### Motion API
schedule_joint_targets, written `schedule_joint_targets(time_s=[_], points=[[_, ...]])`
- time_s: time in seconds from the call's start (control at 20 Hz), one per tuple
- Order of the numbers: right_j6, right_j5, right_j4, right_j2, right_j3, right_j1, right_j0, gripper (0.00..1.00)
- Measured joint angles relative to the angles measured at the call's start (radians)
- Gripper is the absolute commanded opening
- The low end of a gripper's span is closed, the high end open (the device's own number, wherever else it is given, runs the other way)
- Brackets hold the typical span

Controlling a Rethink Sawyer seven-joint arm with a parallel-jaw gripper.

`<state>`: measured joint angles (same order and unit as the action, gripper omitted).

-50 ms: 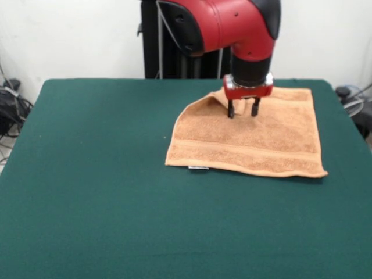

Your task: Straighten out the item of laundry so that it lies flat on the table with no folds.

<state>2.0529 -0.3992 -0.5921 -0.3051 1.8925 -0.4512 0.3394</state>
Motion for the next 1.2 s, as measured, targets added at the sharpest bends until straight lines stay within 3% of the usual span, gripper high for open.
schedule_joint_targets(time_s=[0.55, 0.9, 1.2], points=[[0.000, -0.038, 0.000, -0.040, 0.017, -0.013, 0.081, 1.00], [0.000, -0.206, 0.003, -0.077, 0.024, -0.067, 0.154, 1.00], [0.000, -0.266, 0.003, -0.097, 0.022, -0.040, 0.196, 1.00]])
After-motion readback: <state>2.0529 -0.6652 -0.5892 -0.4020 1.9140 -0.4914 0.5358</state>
